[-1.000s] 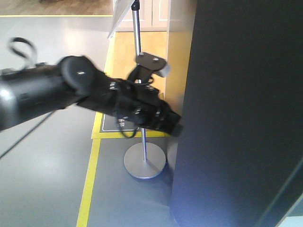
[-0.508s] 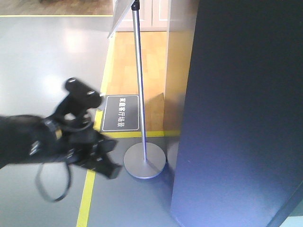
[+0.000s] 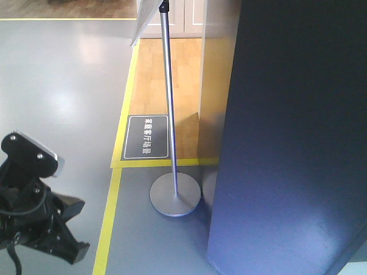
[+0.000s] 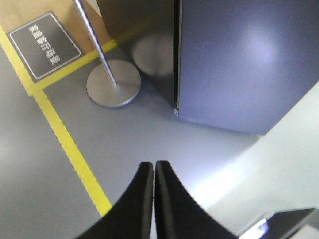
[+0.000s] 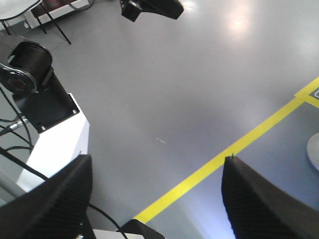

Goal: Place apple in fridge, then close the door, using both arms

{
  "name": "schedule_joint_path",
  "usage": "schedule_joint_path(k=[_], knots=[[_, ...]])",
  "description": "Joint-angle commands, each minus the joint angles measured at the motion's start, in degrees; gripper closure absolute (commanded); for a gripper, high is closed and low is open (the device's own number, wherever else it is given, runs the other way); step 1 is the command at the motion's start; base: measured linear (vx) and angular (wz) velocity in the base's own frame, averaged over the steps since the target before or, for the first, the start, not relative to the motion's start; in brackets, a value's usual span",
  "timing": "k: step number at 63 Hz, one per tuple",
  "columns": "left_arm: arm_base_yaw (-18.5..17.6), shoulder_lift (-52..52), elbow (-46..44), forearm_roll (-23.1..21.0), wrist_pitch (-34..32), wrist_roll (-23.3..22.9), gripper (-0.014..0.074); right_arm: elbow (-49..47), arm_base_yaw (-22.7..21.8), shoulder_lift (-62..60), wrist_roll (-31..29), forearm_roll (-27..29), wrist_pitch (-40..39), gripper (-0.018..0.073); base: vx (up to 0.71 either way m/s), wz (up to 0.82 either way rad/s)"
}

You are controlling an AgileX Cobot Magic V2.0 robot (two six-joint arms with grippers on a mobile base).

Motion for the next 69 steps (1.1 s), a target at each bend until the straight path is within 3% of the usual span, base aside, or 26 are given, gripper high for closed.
schedule_joint_path(k=[1,11,17,24,36,44,59,69], knots=[[0.0,-0.9,-1.4,0.3,-0.7,-0.6,0.0603,-1.4,-0.3,0.9,2.9,-3.3,-3.6,0.0061,0.00,0.00],[0.0,-0.9,-1.4,0.3,-0.1,-0.6,0.0603,-1.4,-0.3,3.4,15.2,-20.6,-8.1,0.0206,0.00,0.00],[0.0,-0.9,-1.4,0.3,-0.1,-0.6,0.0603,-1.4,-0.3,6.4,21.8,-30.4,-9.8,0.0373,0.00,0.00],[0.0,-0.9,-1.4,0.3,-0.1,-0.6,0.0603,-1.4,-0.3,10.2,24.8,-35.8,-12.6,0.0574,0.00,0.00],[0.0,-0.9,-1.4,0.3,-0.1,-0.6,0.0603,-1.4,-0.3,17.3,27.6,-41.6,-19.6,0.0571,0.00,0.00],[0.0,-0.9,-1.4,0.3,-0.1,-0.6,0.0603,-2.3,-0.3,23.4,37.3,-51.1,-23.0,0.0570,0.00,0.00],[0.0,-0.9,-1.4,0.3,-0.1,-0.6,0.0603,-9.9,-0.7,31.2,52.9,-71.0,-20.5,0.0564,0.00,0.00],[0.0,-0.9,-1.4,0.3,-0.1,-0.6,0.0603,-16.7,-5.6,35.7,50.6,-70.4,-21.0,0.0564,0.00,0.00]])
